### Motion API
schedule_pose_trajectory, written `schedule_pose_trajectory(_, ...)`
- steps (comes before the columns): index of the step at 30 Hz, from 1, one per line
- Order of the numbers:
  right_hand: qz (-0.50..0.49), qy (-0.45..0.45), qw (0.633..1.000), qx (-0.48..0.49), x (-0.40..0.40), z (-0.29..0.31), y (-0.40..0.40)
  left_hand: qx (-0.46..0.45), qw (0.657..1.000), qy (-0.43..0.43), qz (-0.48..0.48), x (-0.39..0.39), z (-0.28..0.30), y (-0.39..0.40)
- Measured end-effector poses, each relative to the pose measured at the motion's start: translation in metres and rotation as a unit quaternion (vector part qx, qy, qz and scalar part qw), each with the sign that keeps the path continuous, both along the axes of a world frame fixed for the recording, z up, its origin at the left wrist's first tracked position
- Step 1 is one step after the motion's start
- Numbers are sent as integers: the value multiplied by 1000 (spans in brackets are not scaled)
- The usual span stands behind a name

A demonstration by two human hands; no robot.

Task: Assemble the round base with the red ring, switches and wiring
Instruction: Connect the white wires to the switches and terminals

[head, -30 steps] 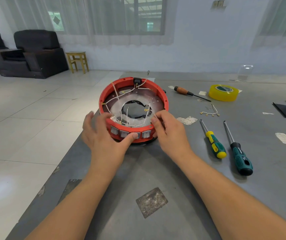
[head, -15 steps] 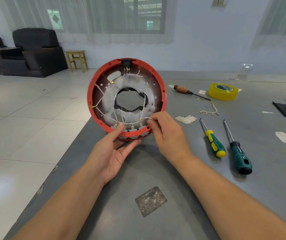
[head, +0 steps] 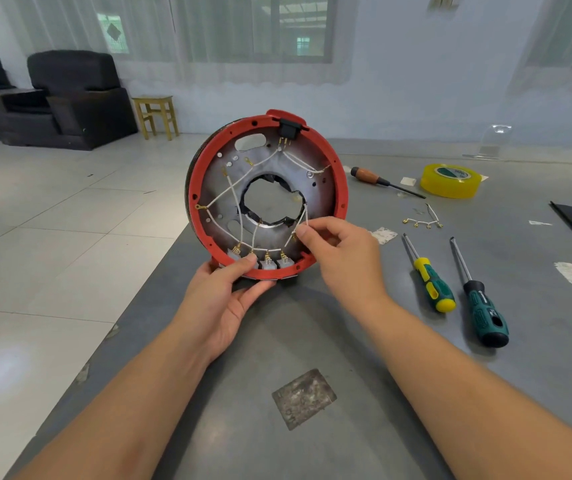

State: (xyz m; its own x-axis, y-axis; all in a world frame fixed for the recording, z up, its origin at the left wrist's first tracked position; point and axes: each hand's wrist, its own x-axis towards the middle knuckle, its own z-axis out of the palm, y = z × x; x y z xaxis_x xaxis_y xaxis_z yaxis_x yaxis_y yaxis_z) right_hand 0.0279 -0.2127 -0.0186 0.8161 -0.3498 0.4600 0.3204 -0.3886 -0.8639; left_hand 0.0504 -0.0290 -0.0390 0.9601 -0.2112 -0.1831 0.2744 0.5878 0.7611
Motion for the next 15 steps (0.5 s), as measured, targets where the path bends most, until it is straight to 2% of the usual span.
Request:
schedule_pose_trajectory(9, 112, 119, 971, 173, 2, 18, 3, 22, 1000, 3, 10, -3, 0, -4)
schedule_pose_trajectory(12, 140, 140, 964, 179, 0, 23, 5, 34, 999, -3, 9, -3, 0, -5)
schedule_pose_trajectory(15, 126, 162, 971, 125, 1, 29, 3, 35, 999, -4, 5, -3, 1, -5)
